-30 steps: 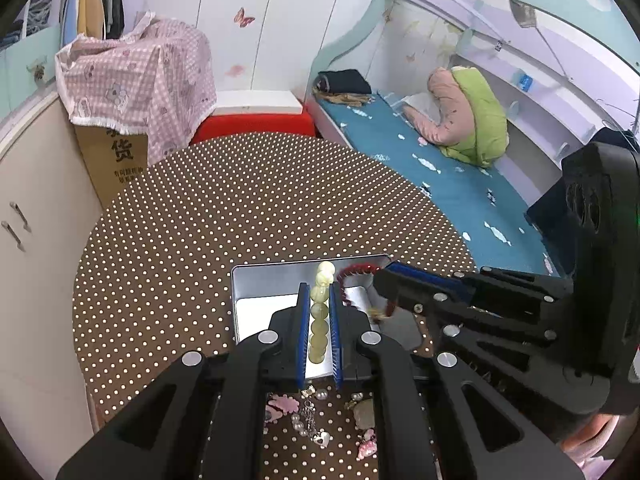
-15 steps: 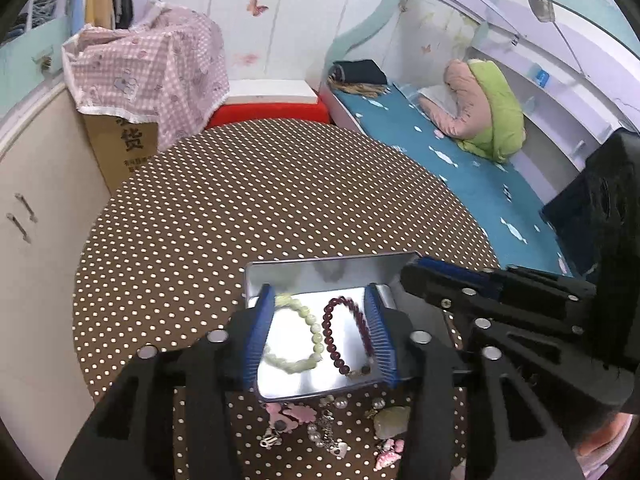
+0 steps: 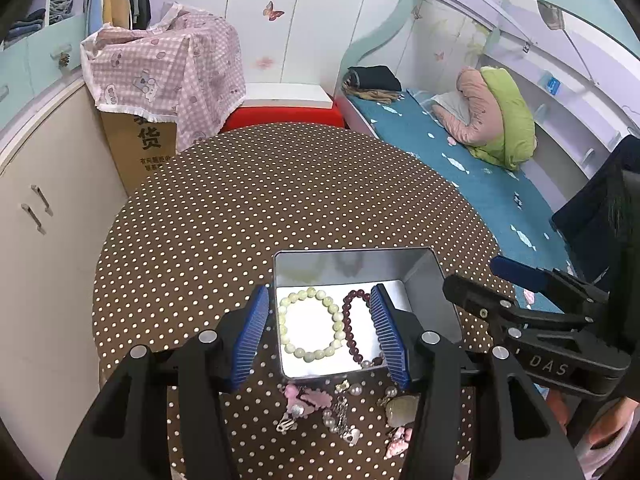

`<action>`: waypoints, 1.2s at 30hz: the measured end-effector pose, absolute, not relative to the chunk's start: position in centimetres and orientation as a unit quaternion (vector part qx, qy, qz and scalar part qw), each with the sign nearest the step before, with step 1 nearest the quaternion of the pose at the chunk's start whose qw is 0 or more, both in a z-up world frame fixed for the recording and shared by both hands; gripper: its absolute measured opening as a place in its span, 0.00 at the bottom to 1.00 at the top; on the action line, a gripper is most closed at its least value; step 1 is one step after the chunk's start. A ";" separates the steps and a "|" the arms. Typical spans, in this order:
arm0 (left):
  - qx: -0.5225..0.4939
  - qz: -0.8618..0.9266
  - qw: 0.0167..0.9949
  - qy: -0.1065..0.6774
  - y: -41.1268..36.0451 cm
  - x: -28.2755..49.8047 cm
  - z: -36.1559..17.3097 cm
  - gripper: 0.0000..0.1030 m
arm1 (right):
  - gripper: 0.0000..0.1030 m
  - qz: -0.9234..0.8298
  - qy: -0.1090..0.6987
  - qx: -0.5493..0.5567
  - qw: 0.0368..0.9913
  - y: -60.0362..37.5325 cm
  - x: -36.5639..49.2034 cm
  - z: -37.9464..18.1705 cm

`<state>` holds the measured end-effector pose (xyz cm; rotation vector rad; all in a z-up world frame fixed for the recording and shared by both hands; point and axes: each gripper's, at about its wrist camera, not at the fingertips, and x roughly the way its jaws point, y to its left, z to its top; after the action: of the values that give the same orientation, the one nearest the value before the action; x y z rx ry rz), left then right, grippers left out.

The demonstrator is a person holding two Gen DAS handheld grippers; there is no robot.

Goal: Organize jewelry
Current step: 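Carry both bracelets into the grey tin and open both grippers, then withdraw both grippers from the tin toward the remaining jewelry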

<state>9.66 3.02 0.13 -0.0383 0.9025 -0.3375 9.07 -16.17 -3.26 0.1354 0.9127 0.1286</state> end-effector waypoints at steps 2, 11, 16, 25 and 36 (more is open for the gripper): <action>-0.020 -0.159 0.887 0.433 3.4 9.3 0.2 0.49 | 0.73 0.060 0.441 0.067 0.893 -16.3 8.7 -3.4; -0.033 -0.140 0.888 0.437 5.5 7.3 -0.1 0.49 | 0.73 0.054 0.449 0.079 0.888 -17.1 6.4 -4.1; -0.036 -0.129 0.887 0.442 6.5 6.1 -0.4 0.49 | 0.73 0.058 0.449 0.073 0.889 -17.1 4.4 -4.5; -0.024 -0.134 0.877 0.461 6.9 4.7 -2.2 0.58 | 0.73 0.089 0.464 0.057 0.880 -15.3 1.8 -5.9; -0.010 -0.158 0.851 0.501 5.9 4.5 -5.7 0.58 | 0.73 0.111 0.486 0.046 0.866 -13.1 1.6 -7.5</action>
<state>4.49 5.89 -5.67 -0.0212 1.0544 -0.3330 1.60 -13.14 -7.50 0.0964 1.0176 0.2334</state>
